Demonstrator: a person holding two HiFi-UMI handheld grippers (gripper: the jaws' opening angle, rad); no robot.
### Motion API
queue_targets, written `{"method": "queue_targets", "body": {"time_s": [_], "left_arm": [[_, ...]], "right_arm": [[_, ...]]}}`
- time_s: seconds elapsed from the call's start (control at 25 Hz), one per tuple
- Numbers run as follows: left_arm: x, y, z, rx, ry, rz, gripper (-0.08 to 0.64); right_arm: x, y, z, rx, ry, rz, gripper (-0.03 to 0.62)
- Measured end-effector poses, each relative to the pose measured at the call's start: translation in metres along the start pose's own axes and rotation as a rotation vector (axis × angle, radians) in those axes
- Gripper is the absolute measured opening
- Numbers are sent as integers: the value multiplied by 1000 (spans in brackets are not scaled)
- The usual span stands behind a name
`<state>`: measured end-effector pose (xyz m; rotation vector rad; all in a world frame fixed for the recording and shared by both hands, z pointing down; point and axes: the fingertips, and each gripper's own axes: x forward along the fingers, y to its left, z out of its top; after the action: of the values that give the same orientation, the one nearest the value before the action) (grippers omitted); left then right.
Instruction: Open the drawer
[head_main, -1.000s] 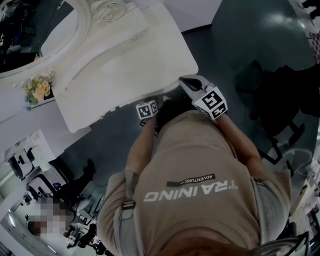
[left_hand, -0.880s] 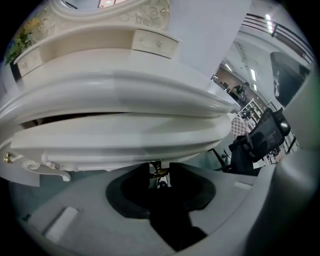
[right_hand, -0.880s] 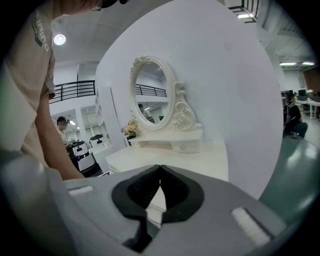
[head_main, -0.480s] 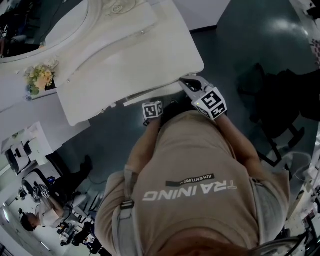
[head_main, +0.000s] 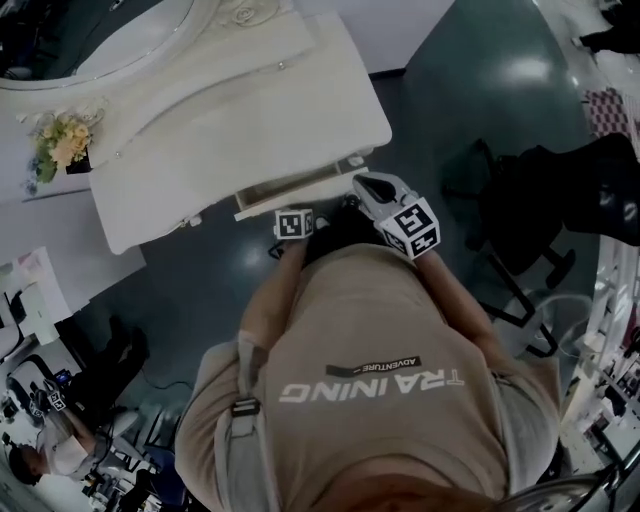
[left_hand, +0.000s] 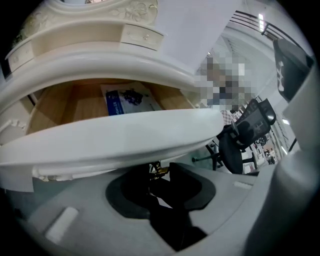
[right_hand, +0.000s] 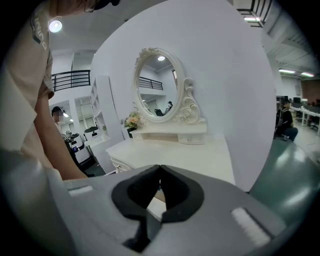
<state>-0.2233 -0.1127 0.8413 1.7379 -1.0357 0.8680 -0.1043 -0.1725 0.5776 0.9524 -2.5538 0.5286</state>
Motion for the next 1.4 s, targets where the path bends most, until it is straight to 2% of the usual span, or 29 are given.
{"method": "queue_targets", "body": {"time_s": [0.2, 0.44, 0.68, 0.92, 1.2, 1.4], "left_arm": [[-2, 2, -9, -32, -51, -36, 130], [2, 0, -17, -25, -58, -24, 130], [0, -8, -28, -35, -54, -7, 129], [-3, -25, -40, -55, -8, 30, 130], [0, -41, -67, -65, 35, 127, 130], [3, -49, -71, -101, 31, 177, 130]], "right_arm": [[-18, 20, -20, -8, 29, -57, 3], [-32, 25, -34, 7, 46, -85, 3], [-36, 28, -28, -21, 25, -30, 3], [-52, 8, -42, -9, 28, 34, 3], [-68, -11, -45, -29, -1, 169, 3], [-79, -31, -65, -32, 36, 220, 3]]}}
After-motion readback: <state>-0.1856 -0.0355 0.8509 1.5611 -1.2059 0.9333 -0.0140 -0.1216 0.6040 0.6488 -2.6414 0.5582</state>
